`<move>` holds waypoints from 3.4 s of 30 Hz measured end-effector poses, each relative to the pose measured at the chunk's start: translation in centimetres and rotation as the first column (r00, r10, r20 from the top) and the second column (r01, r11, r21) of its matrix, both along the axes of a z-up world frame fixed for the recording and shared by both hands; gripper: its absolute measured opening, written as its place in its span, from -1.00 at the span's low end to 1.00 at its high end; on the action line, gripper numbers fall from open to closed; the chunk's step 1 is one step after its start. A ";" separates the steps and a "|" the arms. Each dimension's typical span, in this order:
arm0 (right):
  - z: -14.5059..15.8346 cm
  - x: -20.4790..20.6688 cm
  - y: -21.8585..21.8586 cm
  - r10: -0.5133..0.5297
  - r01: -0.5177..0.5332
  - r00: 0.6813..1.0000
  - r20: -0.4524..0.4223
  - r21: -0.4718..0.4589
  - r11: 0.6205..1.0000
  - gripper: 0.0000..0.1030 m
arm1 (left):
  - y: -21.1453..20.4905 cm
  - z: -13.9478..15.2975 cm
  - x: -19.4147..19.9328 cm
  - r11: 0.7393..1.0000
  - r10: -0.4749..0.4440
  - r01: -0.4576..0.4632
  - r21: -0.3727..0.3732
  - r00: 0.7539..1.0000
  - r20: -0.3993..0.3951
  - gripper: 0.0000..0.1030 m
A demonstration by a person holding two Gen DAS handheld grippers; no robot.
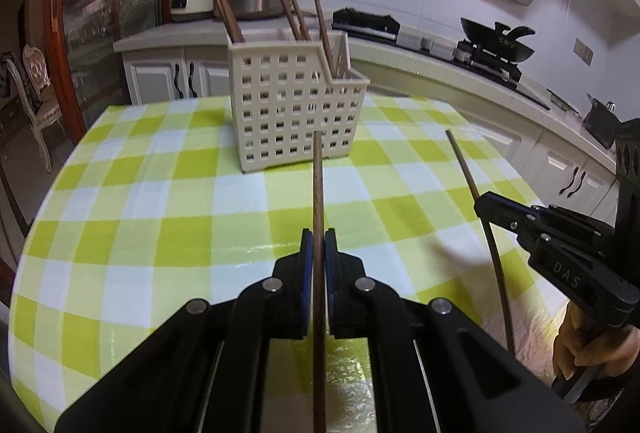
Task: Organize utensils
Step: 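Lift both held chopsticks upright and carry them over the white caddy, then lower both chopsticks into the caddy and open both grippers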
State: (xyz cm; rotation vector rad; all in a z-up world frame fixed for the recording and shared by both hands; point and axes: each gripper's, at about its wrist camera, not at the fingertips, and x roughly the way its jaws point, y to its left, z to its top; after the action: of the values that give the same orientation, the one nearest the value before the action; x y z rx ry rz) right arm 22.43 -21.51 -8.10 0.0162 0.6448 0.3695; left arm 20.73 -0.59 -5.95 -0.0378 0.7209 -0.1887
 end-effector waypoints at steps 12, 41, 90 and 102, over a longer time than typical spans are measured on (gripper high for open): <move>3.3 -2.1 -0.3 0.006 -0.011 0.995 0.104 0.049 0.999 -0.86 | -0.3 4.0 -2.6 1.000 -0.008 0.007 0.014 0.994 0.111 -0.89; 6.0 -5.4 0.5 0.061 -0.072 0.968 0.244 0.037 0.997 -0.86 | -0.3 7.2 -5.1 0.999 -0.002 -0.006 0.034 0.972 0.235 -0.88; 9.4 -1.7 2.1 0.082 -0.088 0.952 0.294 0.008 0.996 -0.87 | -0.5 10.1 -3.9 0.999 -0.023 0.010 0.044 0.952 0.305 -0.89; 12.7 3.2 3.6 0.085 -0.086 0.946 0.311 -0.009 0.996 -0.87 | 0.8 14.4 0.0 1.000 -0.009 0.003 0.016 0.940 0.342 -0.89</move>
State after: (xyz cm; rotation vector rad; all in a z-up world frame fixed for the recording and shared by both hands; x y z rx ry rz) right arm 25.62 -17.87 4.63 -0.0655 0.3318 0.4468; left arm 20.74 0.18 8.48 0.0123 0.3745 -0.1897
